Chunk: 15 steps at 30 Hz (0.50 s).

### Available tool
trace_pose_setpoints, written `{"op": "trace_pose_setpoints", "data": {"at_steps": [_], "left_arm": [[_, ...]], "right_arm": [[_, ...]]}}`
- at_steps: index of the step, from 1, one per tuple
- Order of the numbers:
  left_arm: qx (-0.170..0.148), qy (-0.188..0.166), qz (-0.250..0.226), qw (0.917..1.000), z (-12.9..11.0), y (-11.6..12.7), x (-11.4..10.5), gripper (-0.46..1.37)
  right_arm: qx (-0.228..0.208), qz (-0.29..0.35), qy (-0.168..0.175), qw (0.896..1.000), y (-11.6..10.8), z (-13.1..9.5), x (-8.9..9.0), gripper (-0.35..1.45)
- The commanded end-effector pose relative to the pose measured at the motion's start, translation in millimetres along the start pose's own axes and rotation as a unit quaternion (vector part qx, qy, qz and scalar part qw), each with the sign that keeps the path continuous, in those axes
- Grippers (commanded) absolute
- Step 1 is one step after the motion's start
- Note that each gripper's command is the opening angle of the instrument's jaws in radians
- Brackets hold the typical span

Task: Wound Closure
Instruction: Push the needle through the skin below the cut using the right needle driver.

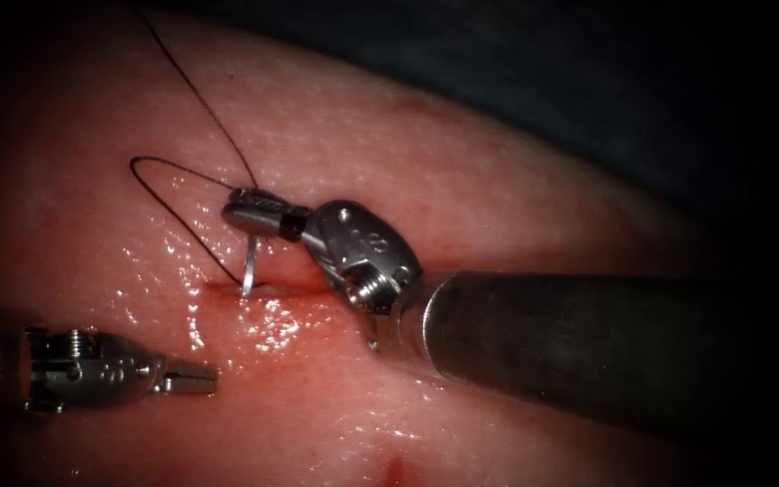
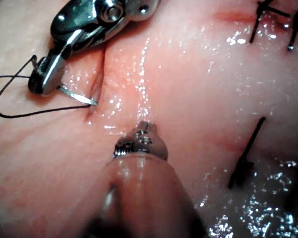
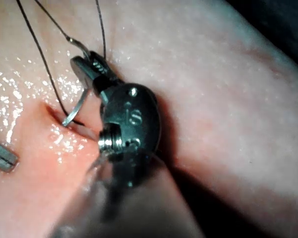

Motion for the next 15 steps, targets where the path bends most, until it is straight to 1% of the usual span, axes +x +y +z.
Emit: {"op": "trace_pose_setpoints", "data": {"at_steps": [1,6,11,15], "left_arm": [[-0.002,0.000,0.001,1.0000,0.2,0.0,-0.1,-0.35],[-0.002,0.000,0.000,1.0000,0.4,-0.3,-0.3,-0.35],[-0.003,0.000,0.000,1.0000,0.5,-0.5,-0.2,-0.35],[-0.003,0.000,0.000,1.0000,0.4,-0.5,-0.2,-0.35]], "right_arm": [[0.003,0.017,0.003,1.000,0.0,0.1,0.2,-0.35],[0.015,0.051,-0.002,0.999,-0.1,0.2,-0.1,-0.35],[0.028,0.083,-0.016,0.996,-0.3,0.2,-0.7,-0.35],[0.047,0.104,-0.036,0.993,-0.9,0.4,-1.3,-0.35]]}}
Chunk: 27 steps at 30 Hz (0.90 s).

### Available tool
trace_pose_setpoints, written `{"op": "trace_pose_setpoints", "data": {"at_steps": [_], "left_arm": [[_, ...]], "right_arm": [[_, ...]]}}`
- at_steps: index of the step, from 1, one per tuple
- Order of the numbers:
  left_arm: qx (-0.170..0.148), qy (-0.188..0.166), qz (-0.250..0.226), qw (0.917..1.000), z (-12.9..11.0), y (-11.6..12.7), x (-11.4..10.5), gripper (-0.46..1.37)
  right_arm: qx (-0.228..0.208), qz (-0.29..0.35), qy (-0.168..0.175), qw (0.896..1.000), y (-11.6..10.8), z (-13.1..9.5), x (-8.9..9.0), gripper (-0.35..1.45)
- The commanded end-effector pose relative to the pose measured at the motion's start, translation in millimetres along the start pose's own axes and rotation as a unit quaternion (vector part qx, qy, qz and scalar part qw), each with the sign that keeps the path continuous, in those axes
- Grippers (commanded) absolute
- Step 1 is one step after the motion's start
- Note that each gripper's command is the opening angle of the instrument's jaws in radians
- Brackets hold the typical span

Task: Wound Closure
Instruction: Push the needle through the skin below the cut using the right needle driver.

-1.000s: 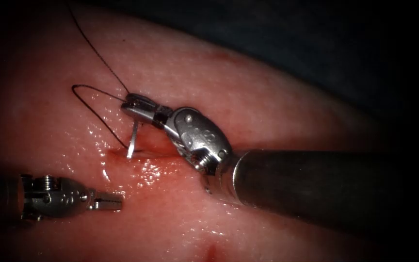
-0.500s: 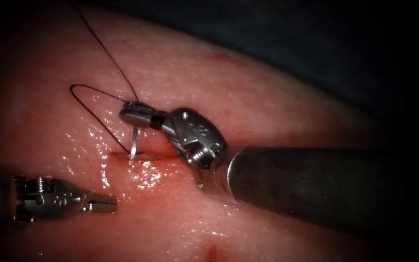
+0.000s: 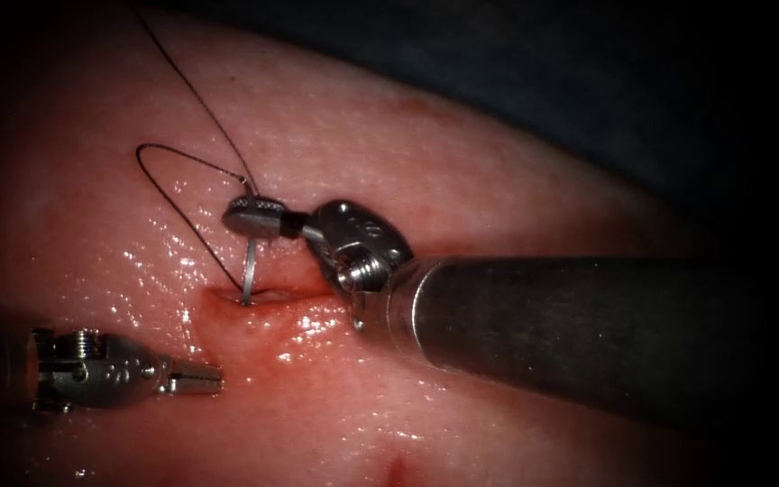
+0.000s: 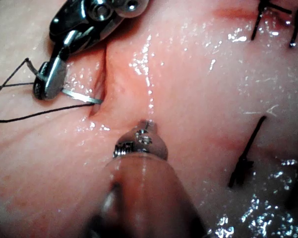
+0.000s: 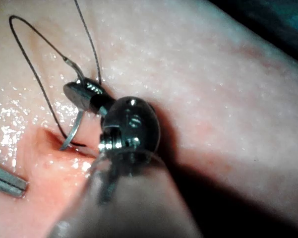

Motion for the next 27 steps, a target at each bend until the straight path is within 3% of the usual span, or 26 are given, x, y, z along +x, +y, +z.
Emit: {"op": "trace_pose_setpoints", "data": {"at_steps": [1,12,27], "left_arm": [[-0.004,0.000,0.000,1.0000,0.0,0.0,0.0,-0.35],[-0.005,0.000,0.000,1.0000,0.0,-0.1,0.1,-0.35],[-0.002,-0.001,0.000,1.0000,-0.1,-0.3,0.2,-0.35]], "right_arm": [[0.003,0.002,-0.008,1.000,-0.1,0.0,0.0,-0.35],[0.023,0.079,-0.028,0.996,-1.7,0.2,-1.1,-0.35],[0.023,0.200,-0.049,0.978,-4.3,-0.1,-2.9,-0.35]]}}
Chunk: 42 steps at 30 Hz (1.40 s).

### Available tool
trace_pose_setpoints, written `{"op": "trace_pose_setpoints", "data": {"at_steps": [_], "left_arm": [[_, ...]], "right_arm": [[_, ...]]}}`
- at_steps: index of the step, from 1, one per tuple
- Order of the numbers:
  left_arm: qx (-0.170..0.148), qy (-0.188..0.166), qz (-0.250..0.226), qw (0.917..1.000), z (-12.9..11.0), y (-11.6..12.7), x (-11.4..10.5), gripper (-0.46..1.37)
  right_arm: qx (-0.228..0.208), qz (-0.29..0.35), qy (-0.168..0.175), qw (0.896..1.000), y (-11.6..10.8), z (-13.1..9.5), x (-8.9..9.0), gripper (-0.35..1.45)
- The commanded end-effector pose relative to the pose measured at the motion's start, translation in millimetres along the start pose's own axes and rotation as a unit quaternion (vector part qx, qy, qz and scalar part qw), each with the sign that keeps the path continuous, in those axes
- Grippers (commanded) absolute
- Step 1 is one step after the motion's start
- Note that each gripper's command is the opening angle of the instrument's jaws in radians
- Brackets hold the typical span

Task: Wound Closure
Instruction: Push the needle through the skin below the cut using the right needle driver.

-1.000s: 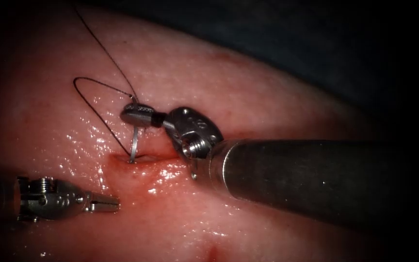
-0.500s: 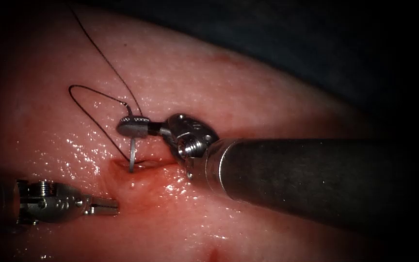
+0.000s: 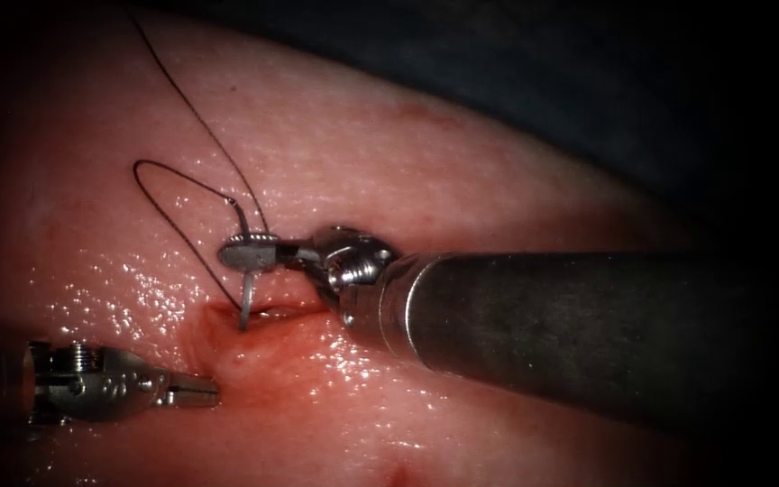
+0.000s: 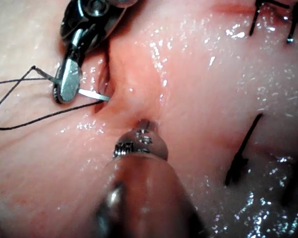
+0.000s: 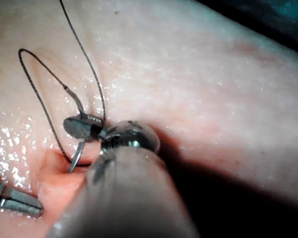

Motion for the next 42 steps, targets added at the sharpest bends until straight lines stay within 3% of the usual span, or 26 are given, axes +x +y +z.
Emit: {"op": "trace_pose_setpoints", "data": {"at_steps": [1,19,23,35,36,38,40,42], "left_arm": [[-0.003,0.000,0.000,1.0000,-0.1,0.0,0.1,-0.35],[-0.002,-0.001,-0.001,1.0000,-0.1,-0.4,0.2,-0.35],[-0.002,-0.001,-0.001,1.0000,-0.1,-0.3,0.2,-0.35],[-0.004,-0.001,0.000,1.0000,-0.3,-0.3,0.2,-0.35],[-0.003,-0.001,0.000,1.0000,-0.3,-0.3,0.2,-0.35],[-0.003,-0.001,0.000,1.0000,-0.3,-0.3,0.2,-0.35],[-0.003,-0.001,-0.001,1.0000,-0.3,-0.3,0.2,-0.35],[-0.003,-0.001,0.000,1.0000,-0.3,-0.3,0.2,-0.35]], "right_arm": [[-0.002,0.012,0.000,1.000,-0.2,0.0,0.0,-0.35],[0.000,0.078,-0.021,0.997,-3.4,1.0,-4.1,-0.35],[-0.010,0.115,0.004,0.993,-3.5,1.0,-3.2,-0.35],[-0.005,0.083,0.037,0.996,-1.6,0.7,-0.5,-0.35],[0.001,0.077,0.042,0.996,-1.7,0.7,-0.4,-0.27],[0.007,0.067,0.051,0.996,-1.7,0.8,-0.2,0.11],[0.008,0.059,0.055,0.997,-1.8,0.8,0.0,0.26],[0.006,0.034,0.060,0.998,-1.8,0.8,0.4,0.54]]}}
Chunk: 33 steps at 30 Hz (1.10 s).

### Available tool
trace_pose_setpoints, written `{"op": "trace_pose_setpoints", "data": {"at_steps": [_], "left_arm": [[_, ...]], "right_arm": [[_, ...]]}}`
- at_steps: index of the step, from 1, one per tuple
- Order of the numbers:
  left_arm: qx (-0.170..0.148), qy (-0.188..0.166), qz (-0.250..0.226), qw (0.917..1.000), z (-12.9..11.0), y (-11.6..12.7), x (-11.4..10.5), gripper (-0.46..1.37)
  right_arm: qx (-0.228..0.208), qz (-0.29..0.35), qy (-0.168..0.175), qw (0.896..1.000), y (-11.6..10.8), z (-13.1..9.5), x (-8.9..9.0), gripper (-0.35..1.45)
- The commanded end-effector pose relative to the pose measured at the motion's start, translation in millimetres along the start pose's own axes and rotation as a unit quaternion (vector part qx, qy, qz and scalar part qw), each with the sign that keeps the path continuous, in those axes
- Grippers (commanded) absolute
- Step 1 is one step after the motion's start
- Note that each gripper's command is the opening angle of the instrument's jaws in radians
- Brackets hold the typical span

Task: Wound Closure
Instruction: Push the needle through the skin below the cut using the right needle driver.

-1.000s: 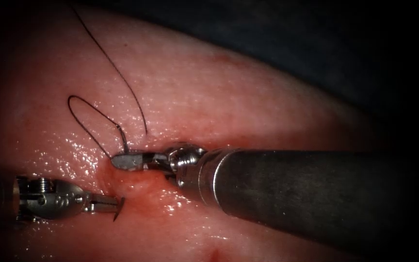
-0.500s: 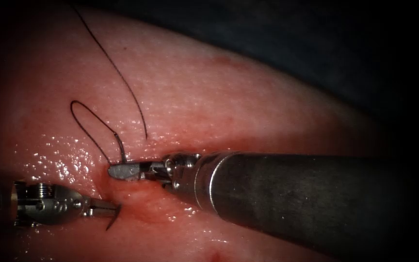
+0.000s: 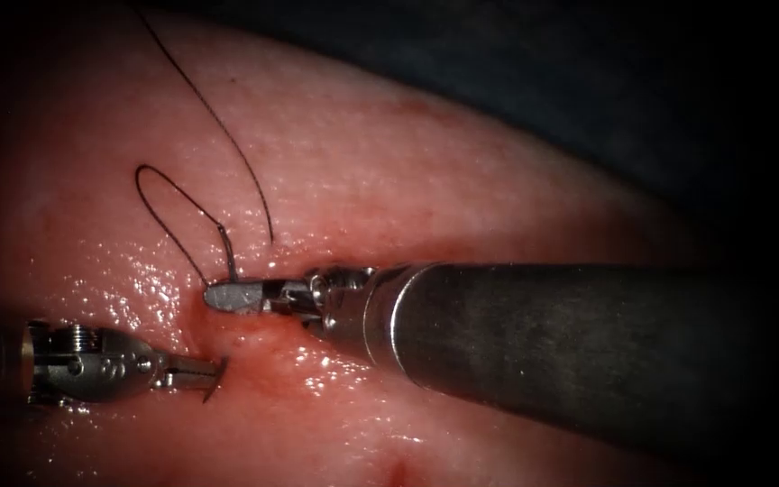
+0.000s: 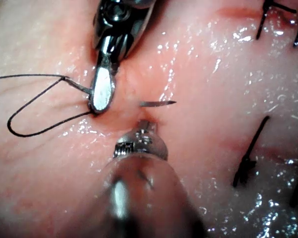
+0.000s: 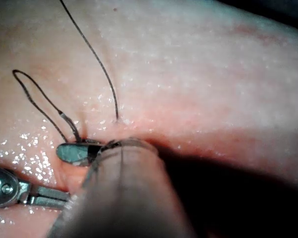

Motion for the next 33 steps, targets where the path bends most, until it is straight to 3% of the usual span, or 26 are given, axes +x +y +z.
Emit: {"op": "trace_pose_setpoints", "data": {"at_steps": [1,5,8,9,11,14,19,28,30,32,33], "left_arm": [[-0.004,0.000,0.000,1.0000,0.0,0.0,0.0,-0.35],[-0.004,0.000,0.000,1.0000,0.0,0.0,0.0,-0.35],[-0.004,0.000,0.000,1.0000,0.0,0.0,0.0,-0.35],[-0.004,0.000,0.000,1.0000,0.0,0.0,0.0,-0.35],[-0.004,0.000,0.000,1.0000,0.0,0.0,0.0,-0.35],[-0.004,0.000,0.000,1.0000,0.0,0.0,0.0,-0.35],[-0.004,0.000,0.000,1.0000,0.0,0.1,0.0,-0.35],[-0.005,0.000,0.001,1.0000,-0.1,0.1,-0.1,-0.35],[-0.005,0.000,0.000,1.0000,0.0,0.1,0.0,-0.35],[-0.005,0.000,0.000,1.0000,0.0,0.1,0.0,-0.35],[-0.005,0.000,0.000,1.0000,0.0,0.1,0.0,-0.35]], "right_arm": [[-0.001,-0.017,-0.001,1.000,-0.1,0.0,-0.1,0.57],[-0.003,-0.086,0.004,0.996,0.1,-0.2,0.6,0.56],[-0.005,-0.141,0.009,0.990,0.3,-0.2,1.3,0.79],[-0.007,-0.184,0.010,0.983,0.4,-0.3,1.7,0.87],[-0.009,-0.201,0.013,0.979,0.5,-0.3,2.0,0.90],[-0.027,-0.257,0.030,0.966,0.8,-0.5,3.0,1.03],[-0.040,-0.287,0.040,0.956,1.4,-0.6,4.5,1.03],[-0.036,-0.287,0.036,0.956,1.9,-0.5,5.6,0.88],[-0.036,-0.287,0.036,0.957,1.9,-0.5,5.6,0.78],[-0.036,-0.287,0.036,0.956,1.9,-0.6,5.6,0.50],[-0.034,-0.287,0.035,0.957,1.9,-0.6,5.6,-0.31]]}}
